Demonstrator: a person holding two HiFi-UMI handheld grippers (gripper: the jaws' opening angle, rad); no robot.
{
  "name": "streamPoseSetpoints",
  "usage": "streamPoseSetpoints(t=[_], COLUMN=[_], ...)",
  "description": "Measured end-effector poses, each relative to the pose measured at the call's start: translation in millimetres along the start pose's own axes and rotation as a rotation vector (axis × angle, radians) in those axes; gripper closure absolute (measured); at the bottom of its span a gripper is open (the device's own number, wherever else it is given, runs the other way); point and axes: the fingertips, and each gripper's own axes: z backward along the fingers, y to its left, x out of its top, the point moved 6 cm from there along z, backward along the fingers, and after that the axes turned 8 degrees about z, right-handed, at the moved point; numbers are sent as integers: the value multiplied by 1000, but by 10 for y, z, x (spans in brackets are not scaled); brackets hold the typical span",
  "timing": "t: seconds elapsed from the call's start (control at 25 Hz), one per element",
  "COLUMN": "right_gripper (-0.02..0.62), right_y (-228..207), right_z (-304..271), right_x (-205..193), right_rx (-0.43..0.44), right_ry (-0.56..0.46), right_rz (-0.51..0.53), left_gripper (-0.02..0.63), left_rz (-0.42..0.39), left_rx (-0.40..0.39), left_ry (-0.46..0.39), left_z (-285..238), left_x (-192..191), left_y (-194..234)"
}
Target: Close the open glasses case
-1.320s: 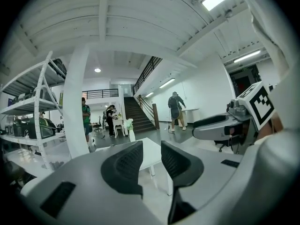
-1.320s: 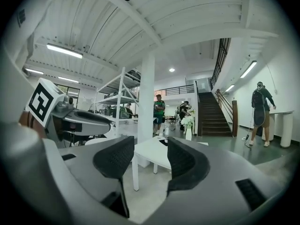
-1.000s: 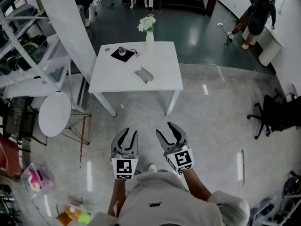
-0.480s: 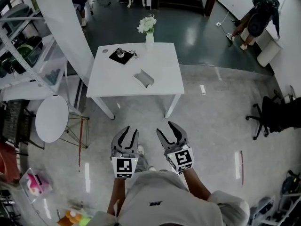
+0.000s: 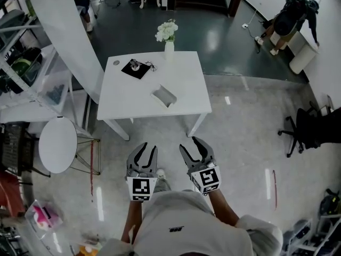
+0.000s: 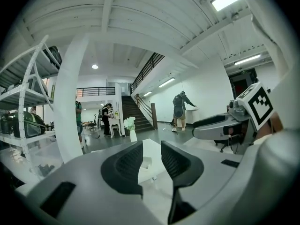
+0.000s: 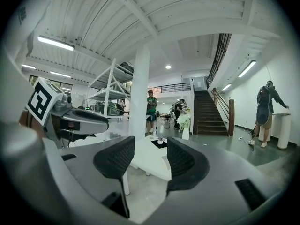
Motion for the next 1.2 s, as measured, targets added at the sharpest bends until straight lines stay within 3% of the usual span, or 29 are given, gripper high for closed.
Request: streamPoseSetpoints(t=[0.76, 1.2], right_gripper=[393, 393], right_y=[-117, -231], right_z=[-1215, -1563], right_x=[169, 181], right_rx=[-65, -109], right_ry=[-12, 4], right_rz=[3, -2], left_gripper=[472, 472], left_rz=[-10, -9], left_rx=[-108, -149], left_ry=[-19, -12], left_z=[-885, -1244], left_x=[132, 86], left_y=[941, 1183])
